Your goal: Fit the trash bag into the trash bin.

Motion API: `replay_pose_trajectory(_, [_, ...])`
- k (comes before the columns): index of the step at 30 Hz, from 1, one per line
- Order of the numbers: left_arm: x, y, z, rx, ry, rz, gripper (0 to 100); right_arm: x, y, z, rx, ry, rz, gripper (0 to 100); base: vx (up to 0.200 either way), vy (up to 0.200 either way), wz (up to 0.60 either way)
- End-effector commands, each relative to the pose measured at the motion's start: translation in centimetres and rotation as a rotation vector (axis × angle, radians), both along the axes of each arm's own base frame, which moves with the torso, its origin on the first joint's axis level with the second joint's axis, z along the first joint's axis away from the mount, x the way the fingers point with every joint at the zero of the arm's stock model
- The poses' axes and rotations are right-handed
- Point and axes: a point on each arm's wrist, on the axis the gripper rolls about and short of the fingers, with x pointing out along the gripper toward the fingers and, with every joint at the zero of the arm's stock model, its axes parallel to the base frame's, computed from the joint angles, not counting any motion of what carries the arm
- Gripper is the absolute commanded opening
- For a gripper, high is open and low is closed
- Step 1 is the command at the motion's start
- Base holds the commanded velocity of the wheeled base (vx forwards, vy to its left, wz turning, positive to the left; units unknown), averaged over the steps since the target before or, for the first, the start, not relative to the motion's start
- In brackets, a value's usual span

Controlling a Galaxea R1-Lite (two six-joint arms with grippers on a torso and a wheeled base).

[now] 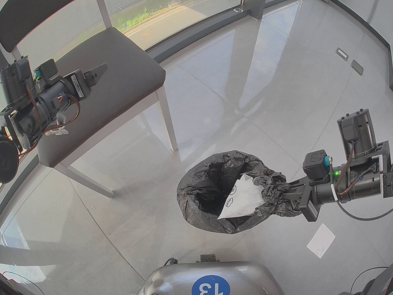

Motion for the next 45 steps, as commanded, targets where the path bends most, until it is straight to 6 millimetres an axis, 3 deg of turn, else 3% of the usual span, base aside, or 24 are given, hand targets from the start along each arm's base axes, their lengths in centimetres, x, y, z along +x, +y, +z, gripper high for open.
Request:
replay_pose_trajectory(1, [-0.6, 1.1, 0.5, -0.005, -0.020, 0.033, 100, 1.9, 1.1, -1.0, -0.016, 0.026, 0.001, 0, 0.000, 0.000, 0.00])
replay_pose_trajectory(8, [-0.7, 1.1, 0.6, -0.001, -0.026, 0.029, 100, 3.1, 1.9, -1.3, -0.020, 0.031, 0.001, 0, 0.000, 0.000, 0.00])
replay_pose_trajectory(22, [-1.1, 1.2, 0.6, -0.002, -0.032, 0.029, 100, 4.7, 1.3, -1.7, -0.023, 0.030, -0.041, 0, 0.000, 0.000, 0.00])
replay_pose_trajectory(23, [-1.1, 1.2, 0.6, -0.002, -0.032, 0.029, 100, 4.7, 1.3, -1.7, -0.023, 0.030, -0.041, 100, 0.000, 0.000, 0.00])
replay_pose_trajectory(29, [-1.9, 1.5, 0.3, -0.001, -0.023, 0.032, 100, 6.2, 1.2, -1.4, 0.005, -0.017, -0.069, 100, 0.000, 0.000, 0.00])
replay_pose_trajectory(37, [-2.8, 1.8, 0.1, 0.007, -0.024, 0.031, 100, 6.0, 1.1, -0.9, 0.020, -0.042, -0.068, 100, 0.000, 0.000, 0.00])
replay_pose_trajectory(42, [-3.3, 1.9, -1.1, 0.078, 0.020, 0.038, 100, 5.1, 0.5, 0.0, 0.027, -0.067, -0.088, 100, 0.000, 0.000, 0.00])
replay_pose_trajectory(43, [-4.0, 2.4, -2.6, 0.201, 0.085, 0.069, 100, 4.5, -0.7, 0.4, 0.036, -0.072, -0.134, 100, 0.000, 0.000, 0.00])
replay_pose_trajectory(45, [-4.6, 2.9, -3.4, 0.277, 0.129, 0.086, 100, 4.0, -1.6, 0.8, 0.038, -0.079, -0.181, 100, 0.000, 0.000, 0.00])
